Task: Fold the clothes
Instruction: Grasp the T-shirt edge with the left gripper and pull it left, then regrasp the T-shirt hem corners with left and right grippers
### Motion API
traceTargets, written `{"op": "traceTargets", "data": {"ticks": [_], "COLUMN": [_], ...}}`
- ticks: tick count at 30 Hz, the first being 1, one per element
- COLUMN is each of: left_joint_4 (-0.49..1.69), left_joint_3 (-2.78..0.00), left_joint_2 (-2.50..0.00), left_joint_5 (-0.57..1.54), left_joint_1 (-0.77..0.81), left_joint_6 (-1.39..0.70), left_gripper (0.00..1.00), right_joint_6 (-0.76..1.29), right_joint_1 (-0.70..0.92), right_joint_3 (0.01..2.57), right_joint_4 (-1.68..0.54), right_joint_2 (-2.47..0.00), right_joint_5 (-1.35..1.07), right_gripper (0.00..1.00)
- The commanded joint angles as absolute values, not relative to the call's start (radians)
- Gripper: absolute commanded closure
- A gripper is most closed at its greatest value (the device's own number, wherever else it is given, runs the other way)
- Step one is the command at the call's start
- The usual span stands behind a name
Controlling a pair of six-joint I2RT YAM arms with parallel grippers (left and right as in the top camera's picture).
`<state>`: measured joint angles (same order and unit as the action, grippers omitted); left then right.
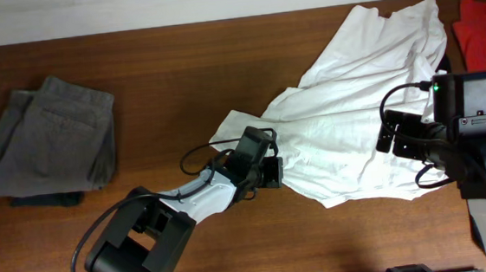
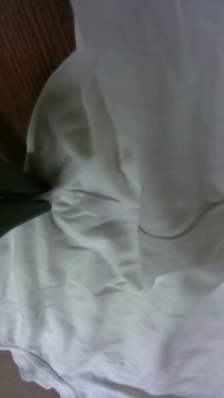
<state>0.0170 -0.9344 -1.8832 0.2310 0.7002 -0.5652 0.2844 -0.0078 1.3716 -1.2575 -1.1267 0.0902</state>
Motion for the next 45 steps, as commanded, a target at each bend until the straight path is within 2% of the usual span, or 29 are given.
{"op": "traceTargets", "data": {"ticks": [1,4,9,13,17,18,20,24,27,29,34,38,45], "left_joint_4": [0.061,0.158,0.335,0.304,0.233,0.228,0.234,0.293,0.378,0.436,0.527,0.533,0.551], "left_joint_3": [-0.937,-0.937,-0.937,-0.937,-0.937,-0.937,-0.937,-0.937,-0.937,-0.937,-0.934,-0.934,-0.934], "left_joint_2": [-1.887,-1.822,-1.603,-1.48,-1.465,-1.471,-1.483,-1.502,-1.511,-1.514,-1.538,-1.583,-1.698], "left_joint_5": [0.218,0.17,-0.063,-0.124,-0.12,-0.112,-0.053,0.168,0.371,0.427,0.434,0.411,0.336], "left_joint_1": [0.688,0.638,0.452,0.27,0.099,0.068,0.023,0.004,0.039,0.079,0.239,0.38,0.523], "left_joint_6": [-0.564,-0.558,-0.457,-0.368,-0.357,-0.358,-0.358,-0.358,-0.378,-0.408,-0.476,-0.607,-0.908], "left_gripper": [1.0,1.0,1.0,1.0,0.99,0.69,0.01,0.01,0.01,0.01,0.01,0.01,0.01], "right_joint_6": [0.289,0.289,0.289,0.289,0.289,0.289,0.289,0.289,0.289,0.289,0.289,0.289,0.273], "right_joint_1": [-0.016,-0.016,-0.016,-0.016,-0.016,-0.016,-0.016,-0.016,-0.016,-0.016,-0.016,-0.016,-0.016], "right_joint_3": [1.382,1.382,1.382,1.382,1.382,1.382,1.382,1.382,1.382,1.382,1.382,1.382,1.382], "right_joint_4": [-1.262,-1.262,-1.262,-1.262,-1.262,-1.263,-1.267,-1.269,-1.269,-1.268,-1.269,-1.269,-1.28], "right_joint_2": [-1.119,-1.119,-1.119,-1.119,-1.119,-1.119,-1.119,-1.119,-1.119,-1.119,-1.119,-1.119,-1.119], "right_joint_5": [0.11,0.119,0.129,0.129,0.128,0.128,0.128,0.128,0.129,0.129,0.136,0.136,0.144], "right_gripper": [0.01,0.01,0.01,0.01,0.01,0.01,0.01,0.01,0.01,0.01,0.01,0.01,0.01]}}
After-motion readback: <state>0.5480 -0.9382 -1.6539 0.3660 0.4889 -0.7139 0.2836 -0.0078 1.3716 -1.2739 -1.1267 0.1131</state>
